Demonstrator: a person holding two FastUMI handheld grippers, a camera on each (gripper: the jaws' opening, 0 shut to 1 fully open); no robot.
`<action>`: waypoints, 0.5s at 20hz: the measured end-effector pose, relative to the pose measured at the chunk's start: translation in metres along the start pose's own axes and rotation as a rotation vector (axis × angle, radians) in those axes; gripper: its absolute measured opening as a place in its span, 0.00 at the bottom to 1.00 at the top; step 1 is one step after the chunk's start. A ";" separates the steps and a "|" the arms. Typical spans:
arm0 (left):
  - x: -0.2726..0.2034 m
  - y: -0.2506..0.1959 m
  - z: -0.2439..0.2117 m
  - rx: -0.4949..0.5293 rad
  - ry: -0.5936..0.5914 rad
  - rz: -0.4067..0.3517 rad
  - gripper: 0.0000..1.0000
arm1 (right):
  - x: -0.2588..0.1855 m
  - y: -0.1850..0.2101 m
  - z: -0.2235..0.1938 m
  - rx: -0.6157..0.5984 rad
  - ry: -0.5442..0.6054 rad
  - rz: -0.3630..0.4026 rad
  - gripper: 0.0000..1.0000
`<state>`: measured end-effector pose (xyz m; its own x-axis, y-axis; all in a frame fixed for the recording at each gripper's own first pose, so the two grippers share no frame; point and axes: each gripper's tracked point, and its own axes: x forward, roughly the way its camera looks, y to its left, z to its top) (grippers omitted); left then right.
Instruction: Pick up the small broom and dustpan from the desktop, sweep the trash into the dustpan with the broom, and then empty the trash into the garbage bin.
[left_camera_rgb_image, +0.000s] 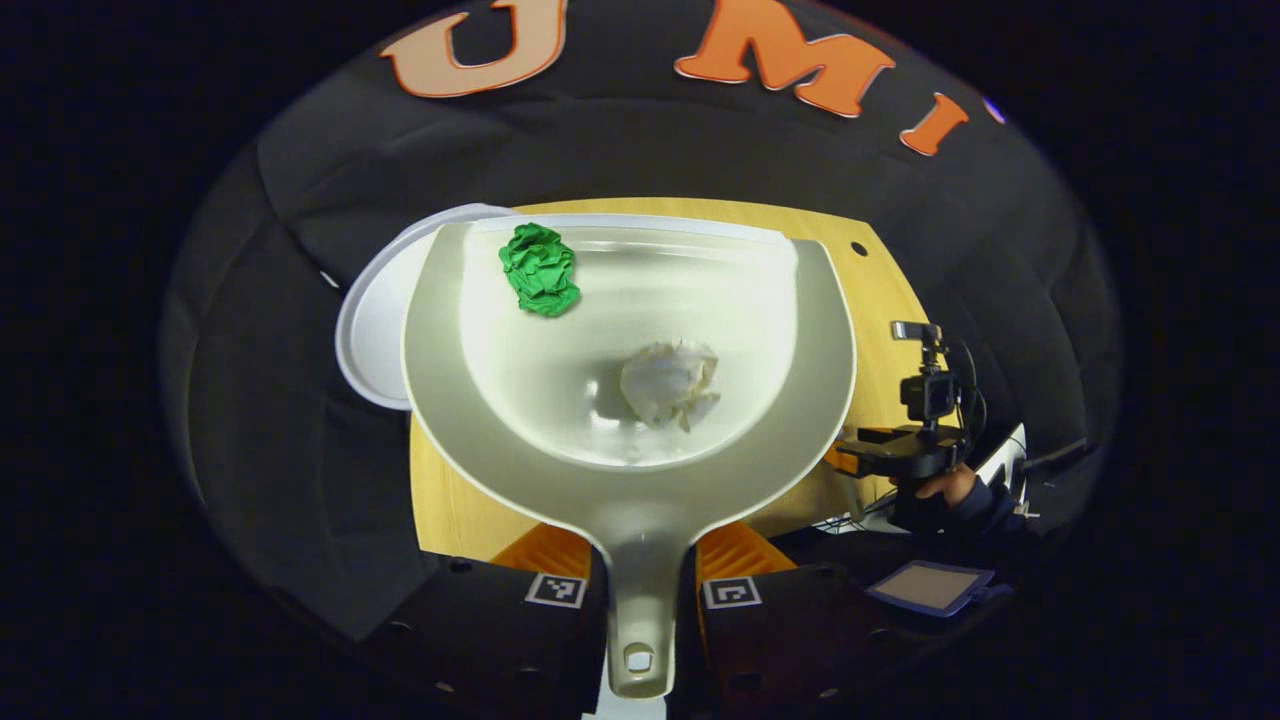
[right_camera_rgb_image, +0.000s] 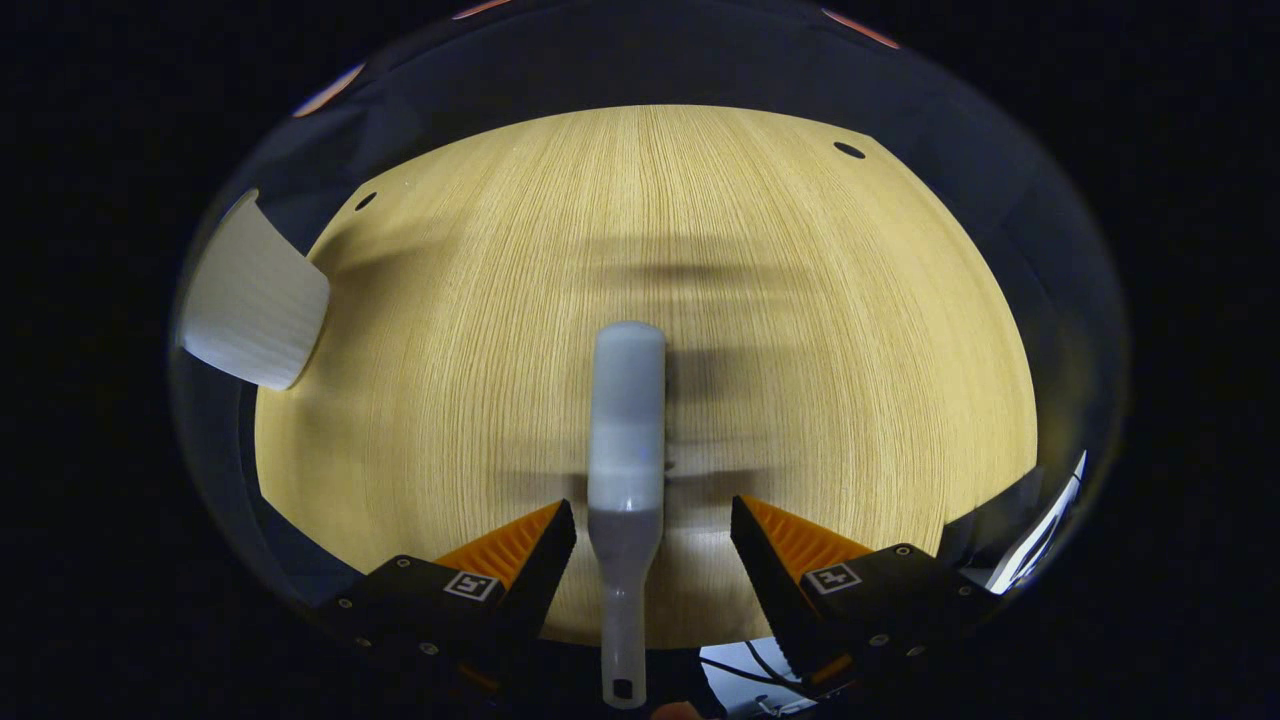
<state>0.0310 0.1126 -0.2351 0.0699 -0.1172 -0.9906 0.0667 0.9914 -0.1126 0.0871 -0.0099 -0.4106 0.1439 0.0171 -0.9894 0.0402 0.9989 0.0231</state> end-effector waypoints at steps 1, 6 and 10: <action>-0.001 0.018 0.000 -0.029 0.004 0.014 0.28 | 0.000 0.000 0.000 0.002 0.002 0.000 0.95; -0.007 0.118 0.006 -0.092 0.010 0.137 0.29 | -0.003 -0.004 0.006 0.008 -0.015 -0.011 0.95; -0.013 0.185 0.018 -0.035 0.025 0.294 0.28 | -0.002 -0.004 0.006 0.021 -0.010 -0.008 0.95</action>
<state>0.0603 0.2962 -0.2415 0.0562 0.1768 -0.9826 0.0125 0.9840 0.1777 0.0929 -0.0142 -0.4079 0.1534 0.0087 -0.9881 0.0618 0.9979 0.0184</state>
